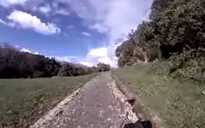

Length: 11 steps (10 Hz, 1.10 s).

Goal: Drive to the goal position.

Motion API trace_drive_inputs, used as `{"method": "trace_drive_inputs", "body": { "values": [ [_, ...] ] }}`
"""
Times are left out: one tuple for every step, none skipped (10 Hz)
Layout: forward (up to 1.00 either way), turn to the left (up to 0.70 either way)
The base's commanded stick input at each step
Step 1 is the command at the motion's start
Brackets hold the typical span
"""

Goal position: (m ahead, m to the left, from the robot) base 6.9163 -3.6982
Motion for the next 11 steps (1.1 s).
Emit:
{"method": "trace_drive_inputs", "body": {
  "values": [
    [0.7,0.01],
    [0.7,0.01],
    [0.7,0.01],
    [0.7,0.01],
    [0.7,0.01],
    [0.7,0.01],
    [0.7,0.01],
    [0.7,0.01],
    [0.7,0.01],
    [0.7,0.01],
    [0.7,0.01]
  ]
}}
